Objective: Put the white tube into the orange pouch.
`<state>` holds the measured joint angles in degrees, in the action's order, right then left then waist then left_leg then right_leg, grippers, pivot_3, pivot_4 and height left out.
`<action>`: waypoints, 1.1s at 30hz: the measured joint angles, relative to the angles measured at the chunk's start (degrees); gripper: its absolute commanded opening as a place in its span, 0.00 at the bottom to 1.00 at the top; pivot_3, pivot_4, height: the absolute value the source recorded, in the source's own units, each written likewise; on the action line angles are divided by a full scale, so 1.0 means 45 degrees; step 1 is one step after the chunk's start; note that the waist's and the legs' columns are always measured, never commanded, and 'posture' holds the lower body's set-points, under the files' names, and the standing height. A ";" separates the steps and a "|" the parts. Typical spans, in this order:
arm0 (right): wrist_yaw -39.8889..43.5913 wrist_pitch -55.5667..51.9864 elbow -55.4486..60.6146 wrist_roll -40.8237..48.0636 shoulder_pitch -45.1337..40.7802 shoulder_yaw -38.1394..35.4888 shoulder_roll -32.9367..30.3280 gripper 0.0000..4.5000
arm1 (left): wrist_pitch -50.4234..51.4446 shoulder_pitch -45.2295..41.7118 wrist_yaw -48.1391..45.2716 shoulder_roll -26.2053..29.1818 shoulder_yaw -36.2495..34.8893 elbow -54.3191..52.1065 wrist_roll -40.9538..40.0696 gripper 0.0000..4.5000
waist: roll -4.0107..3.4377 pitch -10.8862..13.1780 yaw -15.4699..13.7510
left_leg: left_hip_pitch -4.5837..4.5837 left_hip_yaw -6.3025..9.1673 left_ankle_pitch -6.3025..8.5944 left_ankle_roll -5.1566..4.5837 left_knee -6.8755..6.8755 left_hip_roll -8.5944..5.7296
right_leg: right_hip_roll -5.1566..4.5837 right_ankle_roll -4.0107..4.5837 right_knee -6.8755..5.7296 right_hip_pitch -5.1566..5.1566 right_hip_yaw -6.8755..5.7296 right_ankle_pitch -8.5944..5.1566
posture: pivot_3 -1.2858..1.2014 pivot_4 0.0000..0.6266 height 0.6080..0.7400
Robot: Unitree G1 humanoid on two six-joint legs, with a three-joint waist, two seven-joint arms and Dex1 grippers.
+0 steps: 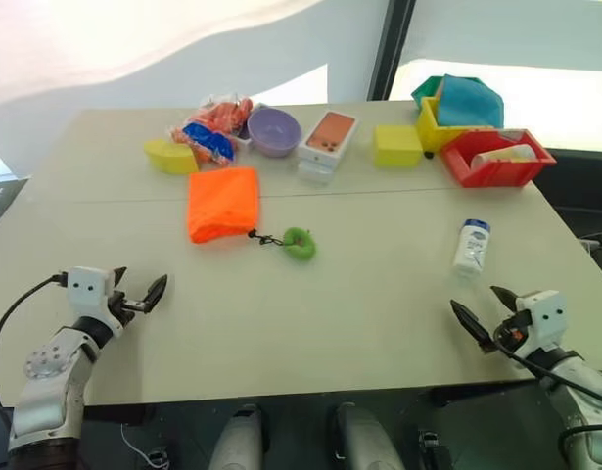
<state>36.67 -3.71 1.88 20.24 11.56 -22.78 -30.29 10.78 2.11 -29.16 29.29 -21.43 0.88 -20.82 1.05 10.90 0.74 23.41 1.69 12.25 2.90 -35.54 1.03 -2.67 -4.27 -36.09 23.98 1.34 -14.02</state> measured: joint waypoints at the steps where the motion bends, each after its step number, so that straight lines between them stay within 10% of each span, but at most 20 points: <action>1: -0.0022 0.0020 0.0000 -0.0001 0.0004 0.0002 0.0002 0.99 | 0.0002 0.0008 -0.0017 -0.0008 0.0000 -0.0016 -0.0031 1.00 | 0.0000 0.0000 0.0004 | 0.0000 0.0000 0.0000 0.0000 0.0000 0.0001 | 0.0002 0.0000 0.0000 0.0001 0.0000 0.0000 | 0.52 0.24 1.00; 18: -0.0223 -0.1085 0.1925 0.0028 -0.1348 0.2371 0.0680 0.99 | -0.0421 -0.0494 0.0417 -0.0207 0.0117 0.0274 0.0194 1.00 | 0.0003 -0.0002 0.0008 | -0.0006 0.0003 -0.0001 -0.0001 -0.0002 0.0006 | 0.0018 0.0006 -0.0014 0.0000 -0.0002 0.0008 | 0.52 0.24 1.00; 33: -0.1953 -0.1885 0.2061 -0.1378 -0.3954 0.6034 0.3411 0.99 | -0.4536 -0.3303 0.2531 -0.0010 0.2891 0.3049 0.5350 1.00 | 0.0014 -0.0009 -0.0013 | -0.0003 0.0003 -0.0003 -0.0004 -0.0009 -0.0003 | 0.0022 -0.0031 -0.0026 -0.0001 -0.0004 0.0055 | 0.52 0.24 1.00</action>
<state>27.88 -12.19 11.16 14.04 -6.23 4.37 -14.94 -9.64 -12.76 -17.78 29.25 -8.42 14.60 3.25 1.11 10.86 0.68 23.39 1.71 12.24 2.88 -35.58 1.01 -2.57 -4.41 -36.21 23.97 1.33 -13.78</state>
